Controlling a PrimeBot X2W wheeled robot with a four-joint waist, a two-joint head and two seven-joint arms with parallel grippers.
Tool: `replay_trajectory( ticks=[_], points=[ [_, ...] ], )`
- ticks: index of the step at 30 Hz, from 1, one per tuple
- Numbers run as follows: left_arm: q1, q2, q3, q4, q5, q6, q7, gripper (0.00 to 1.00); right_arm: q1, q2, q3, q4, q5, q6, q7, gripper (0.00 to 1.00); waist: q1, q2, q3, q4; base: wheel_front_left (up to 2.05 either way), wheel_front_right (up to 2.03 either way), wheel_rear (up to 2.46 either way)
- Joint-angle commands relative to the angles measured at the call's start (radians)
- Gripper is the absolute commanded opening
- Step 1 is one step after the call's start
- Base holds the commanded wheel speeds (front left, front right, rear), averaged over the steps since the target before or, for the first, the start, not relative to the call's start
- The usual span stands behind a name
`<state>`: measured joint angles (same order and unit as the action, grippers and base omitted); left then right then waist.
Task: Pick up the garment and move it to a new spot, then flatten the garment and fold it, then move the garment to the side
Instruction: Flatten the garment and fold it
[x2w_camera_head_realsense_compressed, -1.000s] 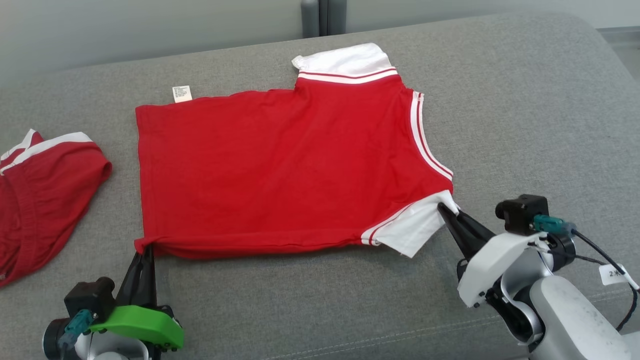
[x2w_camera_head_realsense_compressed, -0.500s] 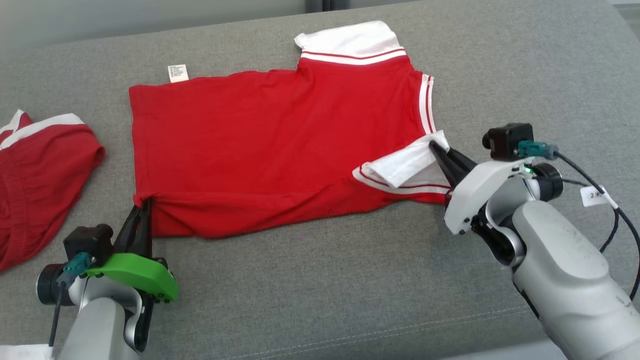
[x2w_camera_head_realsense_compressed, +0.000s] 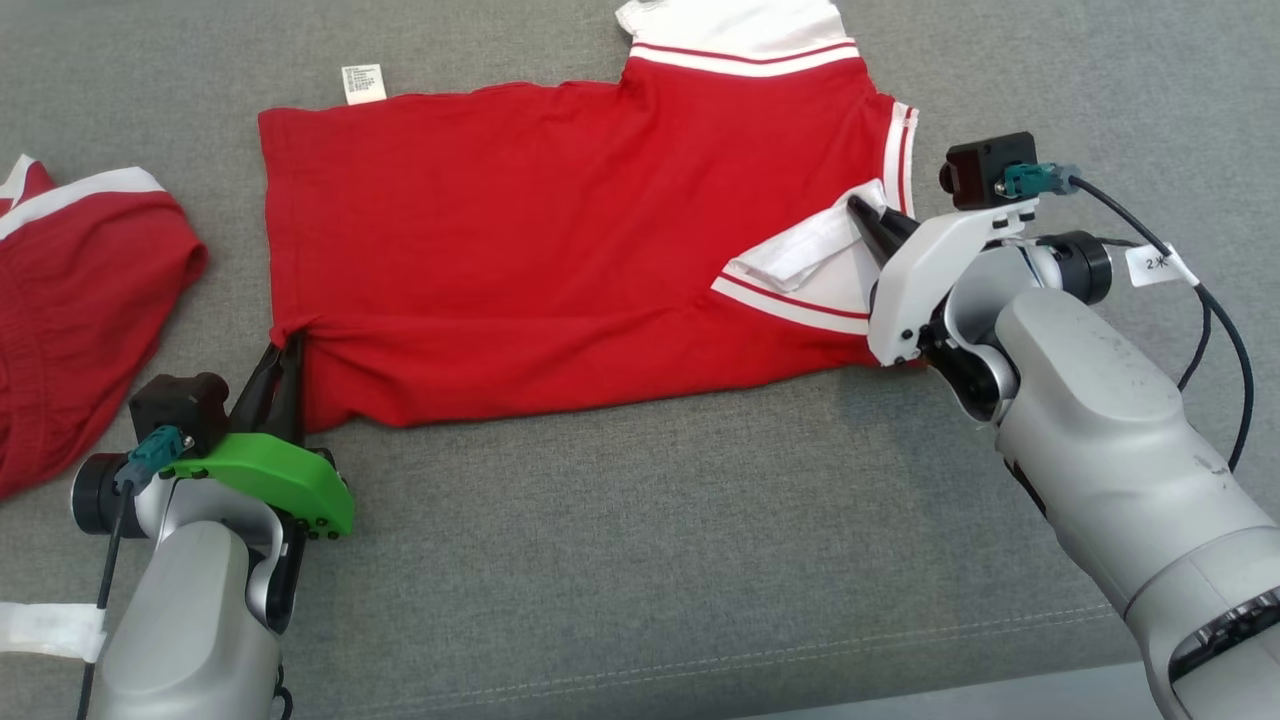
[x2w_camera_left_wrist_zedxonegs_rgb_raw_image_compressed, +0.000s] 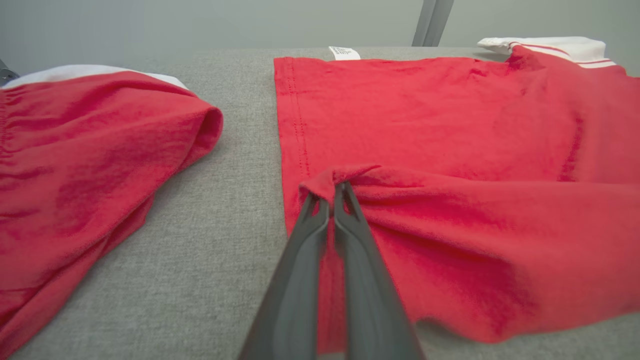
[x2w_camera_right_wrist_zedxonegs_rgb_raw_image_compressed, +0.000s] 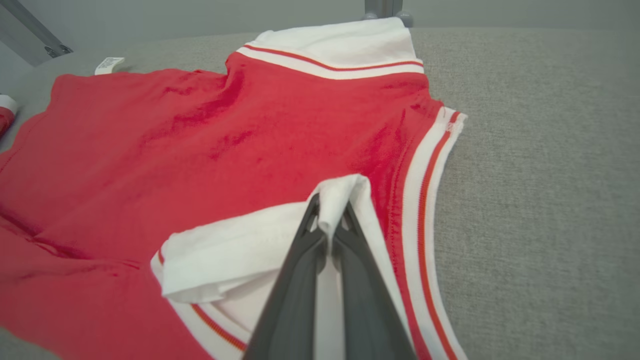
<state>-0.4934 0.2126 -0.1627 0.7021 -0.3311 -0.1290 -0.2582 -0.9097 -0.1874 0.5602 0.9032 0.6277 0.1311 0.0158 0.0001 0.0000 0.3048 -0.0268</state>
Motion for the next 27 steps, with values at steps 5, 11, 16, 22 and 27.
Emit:
replay_trajectory(
  ticks=[5, 11, 16, 22, 27],
  points=[
    [-0.043, 0.000, -0.016, 0.009, -0.009, -0.002, -0.007, 0.00, -0.079, 0.017, 0.024, 0.096, 0.029, -0.001, -0.035, 0.00, -0.0001, 0.0000, 0.026, 0.026, 0.00, 0.00, 0.00],
    [-0.053, -0.008, -0.030, 0.009, -0.011, -0.002, -0.007, 0.00, -0.111, 0.024, 0.060, 0.160, 0.053, -0.001, -0.080, 0.00, -0.0001, 0.0000, 0.029, 0.037, 0.00, 0.00, 0.00],
    [-0.039, 0.000, -0.019, 0.008, -0.007, -0.002, -0.007, 1.00, -0.111, 0.023, 0.090, 0.190, 0.070, -0.001, -0.134, 1.00, -0.0001, 0.0000, 0.015, 0.029, 0.00, 0.00, 0.00],
    [0.010, -0.015, 0.012, -0.030, 0.011, 0.002, -0.006, 1.00, -0.084, 0.004, 0.118, 0.197, 0.095, -0.001, -0.205, 1.00, -0.0001, 0.0000, -0.012, 0.020, 0.00, 0.00, 0.00],
    [0.052, -0.032, 0.038, -0.081, 0.023, 0.009, -0.006, 1.00, -0.050, -0.015, 0.137, 0.181, 0.108, -0.001, -0.248, 1.00, -0.0001, 0.0000, -0.033, 0.019, 0.00, 0.00, 0.00]
  ],
)
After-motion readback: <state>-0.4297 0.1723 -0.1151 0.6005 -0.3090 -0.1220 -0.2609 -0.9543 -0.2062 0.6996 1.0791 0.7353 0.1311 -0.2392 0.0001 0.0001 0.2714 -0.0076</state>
